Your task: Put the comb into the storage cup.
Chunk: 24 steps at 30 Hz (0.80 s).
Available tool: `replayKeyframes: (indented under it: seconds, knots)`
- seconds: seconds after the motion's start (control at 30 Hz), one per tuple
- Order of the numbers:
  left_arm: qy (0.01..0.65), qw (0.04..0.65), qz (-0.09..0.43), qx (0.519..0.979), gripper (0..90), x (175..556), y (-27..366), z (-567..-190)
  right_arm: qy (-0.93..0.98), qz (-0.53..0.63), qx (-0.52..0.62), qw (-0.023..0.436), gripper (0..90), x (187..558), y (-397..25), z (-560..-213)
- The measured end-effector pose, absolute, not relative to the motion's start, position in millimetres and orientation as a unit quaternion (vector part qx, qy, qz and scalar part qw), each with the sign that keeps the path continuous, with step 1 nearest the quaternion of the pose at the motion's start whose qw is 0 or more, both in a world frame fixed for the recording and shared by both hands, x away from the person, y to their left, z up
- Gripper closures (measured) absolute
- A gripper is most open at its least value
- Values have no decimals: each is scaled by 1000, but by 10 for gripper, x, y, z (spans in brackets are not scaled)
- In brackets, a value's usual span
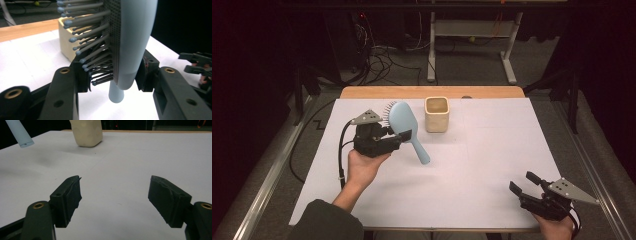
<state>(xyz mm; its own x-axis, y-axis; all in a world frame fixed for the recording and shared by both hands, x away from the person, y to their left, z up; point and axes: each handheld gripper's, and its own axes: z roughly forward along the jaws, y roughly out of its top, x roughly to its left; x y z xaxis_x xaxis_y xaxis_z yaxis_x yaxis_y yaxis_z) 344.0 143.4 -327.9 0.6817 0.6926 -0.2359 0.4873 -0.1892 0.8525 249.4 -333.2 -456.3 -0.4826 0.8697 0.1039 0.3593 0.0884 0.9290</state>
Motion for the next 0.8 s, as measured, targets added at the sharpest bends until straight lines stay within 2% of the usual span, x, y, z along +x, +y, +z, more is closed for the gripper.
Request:
replayKeyframes:
  seconds: [0.17,0.3,0.8]
  knots:
    - [390,510,105,760,543,3501,1450,-3239,693,512,443,248,272,2499,-3338,-4565]
    - [401,519,85,750,543,3578,1469,-3239,695,511,441,249,274,2489,-3324,-4563]
    - [395,494,124,764,541,3765,1348,-3040,691,512,442,256,284,2471,-3336,-4555]
